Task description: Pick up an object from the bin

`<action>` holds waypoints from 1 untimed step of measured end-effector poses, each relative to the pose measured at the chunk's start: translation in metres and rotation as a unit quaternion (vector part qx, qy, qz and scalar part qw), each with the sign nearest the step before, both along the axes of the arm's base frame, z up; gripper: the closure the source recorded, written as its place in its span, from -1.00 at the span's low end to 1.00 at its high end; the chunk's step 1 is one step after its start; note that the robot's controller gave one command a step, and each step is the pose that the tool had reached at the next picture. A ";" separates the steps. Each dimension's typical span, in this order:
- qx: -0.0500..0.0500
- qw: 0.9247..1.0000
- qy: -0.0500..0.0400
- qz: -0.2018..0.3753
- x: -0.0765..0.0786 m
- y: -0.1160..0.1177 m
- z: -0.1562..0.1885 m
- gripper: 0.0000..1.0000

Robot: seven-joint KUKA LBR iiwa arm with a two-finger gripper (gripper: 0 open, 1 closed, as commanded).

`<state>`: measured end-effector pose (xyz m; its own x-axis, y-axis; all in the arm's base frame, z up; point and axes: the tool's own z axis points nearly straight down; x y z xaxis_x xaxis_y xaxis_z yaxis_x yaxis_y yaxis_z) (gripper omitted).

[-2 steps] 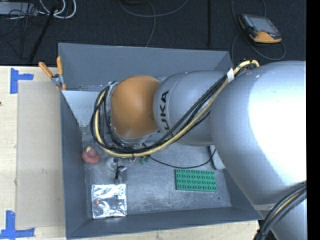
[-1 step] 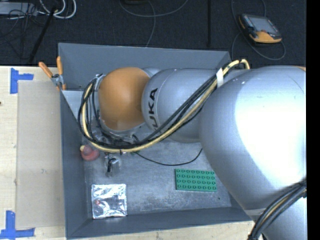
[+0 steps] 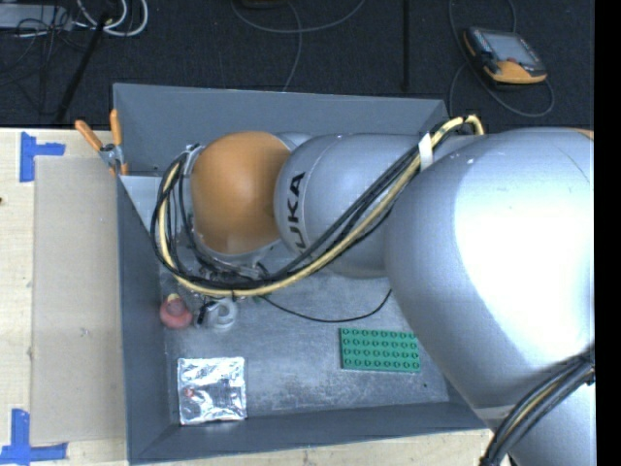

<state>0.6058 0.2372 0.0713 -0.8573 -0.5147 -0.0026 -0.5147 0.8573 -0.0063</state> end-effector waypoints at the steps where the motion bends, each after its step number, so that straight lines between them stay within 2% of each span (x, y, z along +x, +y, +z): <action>1: 0.001 0.992 0.001 0.124 0.012 -0.001 -0.001 1.00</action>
Offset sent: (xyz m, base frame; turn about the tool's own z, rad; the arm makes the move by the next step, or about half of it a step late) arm 0.0108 0.0001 -0.0013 -0.2527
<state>0.6181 0.2362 0.0708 -0.7039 -0.7103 -0.0019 -0.7103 0.7039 -0.0039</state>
